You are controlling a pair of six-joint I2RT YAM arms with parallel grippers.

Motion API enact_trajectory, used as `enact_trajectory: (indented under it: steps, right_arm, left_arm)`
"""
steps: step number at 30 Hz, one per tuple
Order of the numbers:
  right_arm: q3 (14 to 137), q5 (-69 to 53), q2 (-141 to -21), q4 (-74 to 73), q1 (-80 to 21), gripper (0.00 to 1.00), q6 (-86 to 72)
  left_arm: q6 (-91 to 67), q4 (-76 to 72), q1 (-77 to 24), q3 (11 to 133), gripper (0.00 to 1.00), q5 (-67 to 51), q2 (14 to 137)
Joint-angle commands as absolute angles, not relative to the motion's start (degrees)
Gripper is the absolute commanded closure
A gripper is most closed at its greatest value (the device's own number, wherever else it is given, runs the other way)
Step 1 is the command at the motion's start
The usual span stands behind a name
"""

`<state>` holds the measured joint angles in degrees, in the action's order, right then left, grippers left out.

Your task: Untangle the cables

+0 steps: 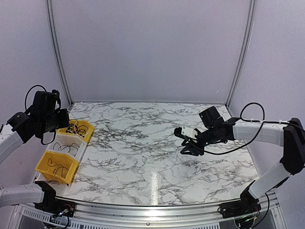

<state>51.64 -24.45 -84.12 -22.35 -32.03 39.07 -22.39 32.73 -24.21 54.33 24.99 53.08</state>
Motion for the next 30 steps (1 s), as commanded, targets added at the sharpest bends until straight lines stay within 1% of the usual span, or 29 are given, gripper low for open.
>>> enact_trajectory:
  steps: [1,6,11,13,14,15,16,19,20,21,23,26,30]
  right_arm:
    - [53.10,-23.14,-84.97,-22.58,-33.01,0.55,39.45]
    - [53.17,-22.42,-85.66,-22.58,-33.33,0.55,39.62]
    - [53.20,-21.93,-86.30,-22.68,-33.74,0.55,39.77]
    - [53.18,-21.88,-86.52,-22.65,-33.82,0.55,39.76]
    - [53.26,-21.85,-86.61,-22.70,-33.84,0.55,39.75]
    - [53.33,-21.77,-86.72,-22.73,-33.86,0.55,39.81]
    - [53.29,-21.77,-86.81,-22.83,-33.93,0.55,39.81]
    - [53.49,-21.42,-87.13,-23.05,-34.43,0.55,40.05]
    - [53.59,-21.22,-87.22,-23.23,-34.62,0.55,40.09]
    - [53.71,-21.00,-87.35,-23.38,-34.81,0.55,40.23]
    - [53.72,-20.81,-87.36,-23.53,-35.02,0.55,40.25]
    - [53.70,-20.79,-87.20,-23.64,-35.12,0.55,40.32]
    - [53.75,-20.80,-87.10,-23.77,-35.27,0.54,40.49]
  left_arm:
    - [-20.86,30.60,-24.00,56.25,1.00,21.34,52.85]
    - [-21.55,27.47,-24.16,52.85,1.00,5.94,56.71]
    - [-21.39,26.84,-24.23,49.73,0.99,-2.40,59.59]
    - [-21.00,28.60,-24.17,49.47,0.84,-3.74,60.31]
    - [-21.04,30.40,-24.23,50.13,0.76,-2.07,60.82]
    - [-21.61,32.72,-24.19,51.17,0.67,2.00,61.28]
    - [-22.81,34.92,-24.03,52.09,0.61,6.99,61.73]
    - [-26.43,39.98,-22.62,53.08,0.50,22.34,63.12]
    - [-28.34,40.78,-21.69,53.08,0.46,25.07,63.99]
    - [-30.43,41.02,-20.82,52.88,0.45,25.73,64.95]
    - [-34.18,39.86,-19.28,52.11,0.44,23.50,66.62]
    - [-38.08,36.07,-19.09,50.19,0.45,20.46,69.25]
    - [-41.27,30.55,-18.69,47.77,0.52,20.13,72.49]
